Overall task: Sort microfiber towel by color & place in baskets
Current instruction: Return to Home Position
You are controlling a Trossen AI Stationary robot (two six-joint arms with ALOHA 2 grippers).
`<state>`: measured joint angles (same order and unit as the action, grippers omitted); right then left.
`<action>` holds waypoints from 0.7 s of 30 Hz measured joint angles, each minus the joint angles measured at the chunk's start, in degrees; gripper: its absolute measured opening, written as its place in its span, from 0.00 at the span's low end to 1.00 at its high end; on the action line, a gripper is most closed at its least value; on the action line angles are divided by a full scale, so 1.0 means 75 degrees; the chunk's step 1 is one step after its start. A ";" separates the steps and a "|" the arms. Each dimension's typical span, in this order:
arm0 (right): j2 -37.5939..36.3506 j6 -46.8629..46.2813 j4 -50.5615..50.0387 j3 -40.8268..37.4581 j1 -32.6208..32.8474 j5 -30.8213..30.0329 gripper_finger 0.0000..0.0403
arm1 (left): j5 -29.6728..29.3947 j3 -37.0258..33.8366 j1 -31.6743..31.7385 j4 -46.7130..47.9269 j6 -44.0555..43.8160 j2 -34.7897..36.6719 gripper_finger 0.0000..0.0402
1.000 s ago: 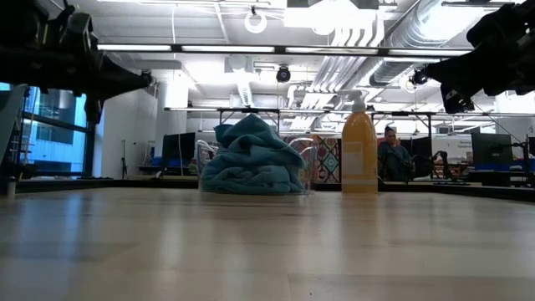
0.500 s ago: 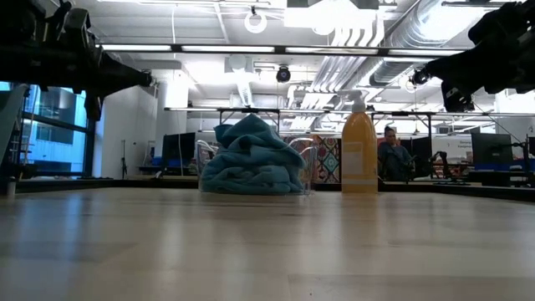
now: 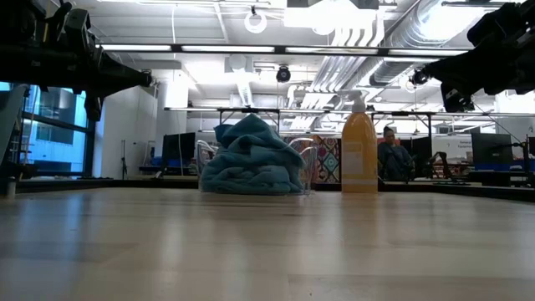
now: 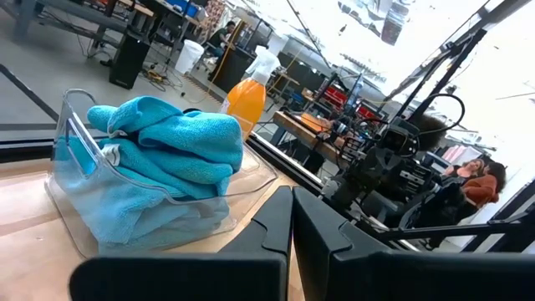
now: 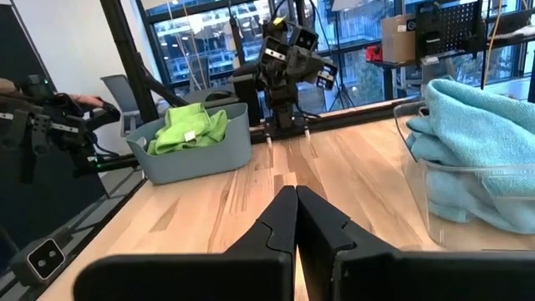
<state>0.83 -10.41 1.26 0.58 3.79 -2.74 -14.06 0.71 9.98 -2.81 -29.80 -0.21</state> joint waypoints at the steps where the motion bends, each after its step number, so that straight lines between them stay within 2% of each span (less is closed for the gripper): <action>1: 0.0003 0.0000 -0.0001 0.0000 0.0000 0.0003 0.00 | 0.0000 0.0000 0.0000 0.0000 0.0000 0.0003 0.00; 13: -0.0002 0.0087 0.0011 -0.0003 0.0000 0.0017 0.00 | -0.0003 -0.0003 0.0000 0.0000 0.0000 0.0002 0.00; 18: -0.0002 0.0584 0.0011 -0.0003 0.0000 0.0023 0.00 | -0.0003 -0.0003 0.0000 0.0000 -0.0003 0.0002 0.00; 21: -0.0002 0.1383 0.0011 -0.0006 0.0000 0.0024 0.00 | -0.0003 -0.0003 0.0000 -0.0003 -0.0003 0.0001 0.00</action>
<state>0.82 -0.04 1.34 0.54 3.79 -2.56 -14.09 0.69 9.98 -2.83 -29.82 -0.20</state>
